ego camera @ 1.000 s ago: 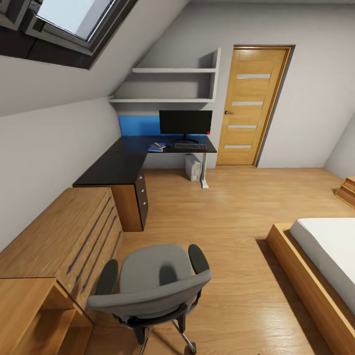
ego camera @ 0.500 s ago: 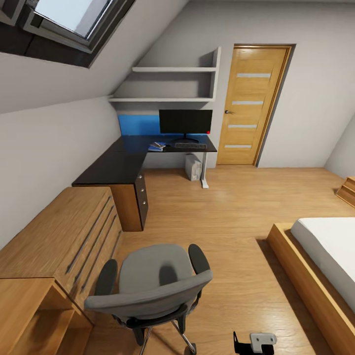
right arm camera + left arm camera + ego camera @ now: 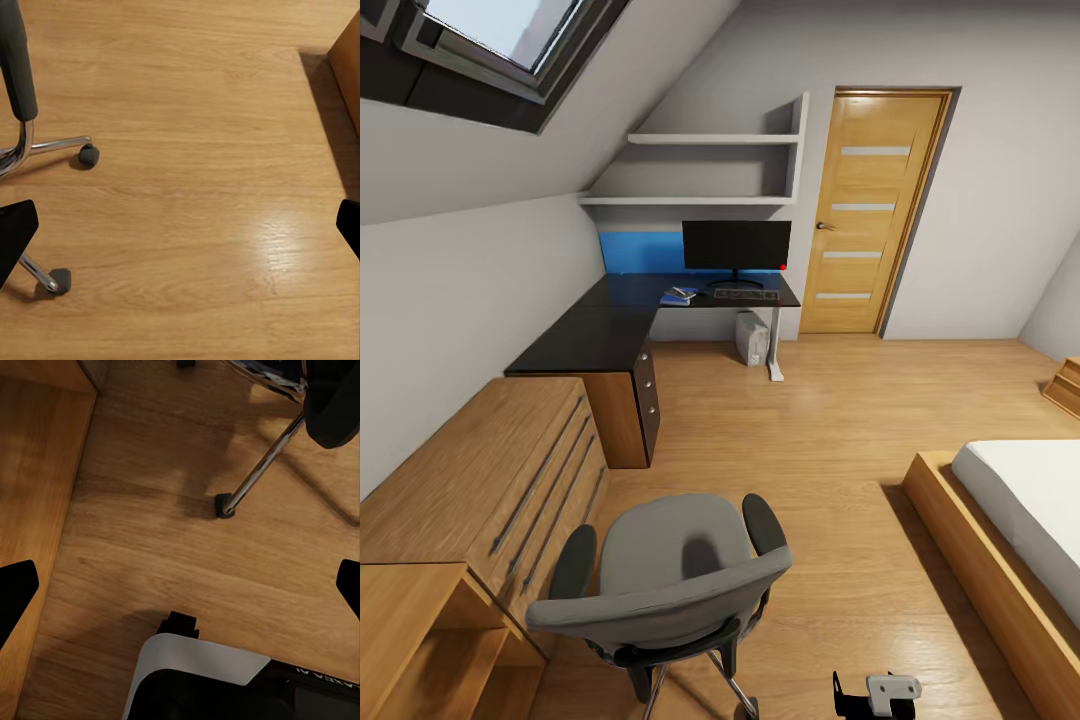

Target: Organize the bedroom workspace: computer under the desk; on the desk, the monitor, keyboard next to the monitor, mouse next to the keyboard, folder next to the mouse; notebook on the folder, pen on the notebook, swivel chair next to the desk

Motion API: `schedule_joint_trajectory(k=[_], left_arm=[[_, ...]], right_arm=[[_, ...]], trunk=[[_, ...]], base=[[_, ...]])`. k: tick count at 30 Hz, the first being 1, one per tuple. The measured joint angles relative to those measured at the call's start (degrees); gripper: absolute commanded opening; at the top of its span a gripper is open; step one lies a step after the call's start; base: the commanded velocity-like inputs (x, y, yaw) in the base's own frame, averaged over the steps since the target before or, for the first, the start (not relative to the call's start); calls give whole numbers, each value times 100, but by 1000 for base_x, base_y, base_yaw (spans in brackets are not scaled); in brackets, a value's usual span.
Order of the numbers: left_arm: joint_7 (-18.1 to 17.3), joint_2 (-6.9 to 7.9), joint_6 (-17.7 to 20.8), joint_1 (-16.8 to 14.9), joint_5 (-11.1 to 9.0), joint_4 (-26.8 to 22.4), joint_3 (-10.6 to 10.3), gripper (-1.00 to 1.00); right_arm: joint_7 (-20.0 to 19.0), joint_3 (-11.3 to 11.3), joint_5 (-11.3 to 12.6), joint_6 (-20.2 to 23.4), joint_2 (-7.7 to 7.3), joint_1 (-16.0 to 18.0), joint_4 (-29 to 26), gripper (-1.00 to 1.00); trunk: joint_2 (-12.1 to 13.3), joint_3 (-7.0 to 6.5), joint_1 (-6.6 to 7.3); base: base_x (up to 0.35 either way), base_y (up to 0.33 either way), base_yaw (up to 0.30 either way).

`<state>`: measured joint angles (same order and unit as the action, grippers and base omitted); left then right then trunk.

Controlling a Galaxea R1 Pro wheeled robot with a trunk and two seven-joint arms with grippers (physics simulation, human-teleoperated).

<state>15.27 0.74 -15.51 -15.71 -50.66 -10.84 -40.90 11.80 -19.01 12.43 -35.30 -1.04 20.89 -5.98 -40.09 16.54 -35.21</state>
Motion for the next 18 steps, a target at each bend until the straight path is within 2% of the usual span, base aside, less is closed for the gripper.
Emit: schedule_joint_trajectory(k=[18], left_arm=[[-6, -23, 60, 0, 12, -3, -45, 100]], right_arm=[[0, 0, -8, 0, 0, 1, 9, 100]], trunk=[[-723, 324, -396]], base=[[0, 0, 0]])
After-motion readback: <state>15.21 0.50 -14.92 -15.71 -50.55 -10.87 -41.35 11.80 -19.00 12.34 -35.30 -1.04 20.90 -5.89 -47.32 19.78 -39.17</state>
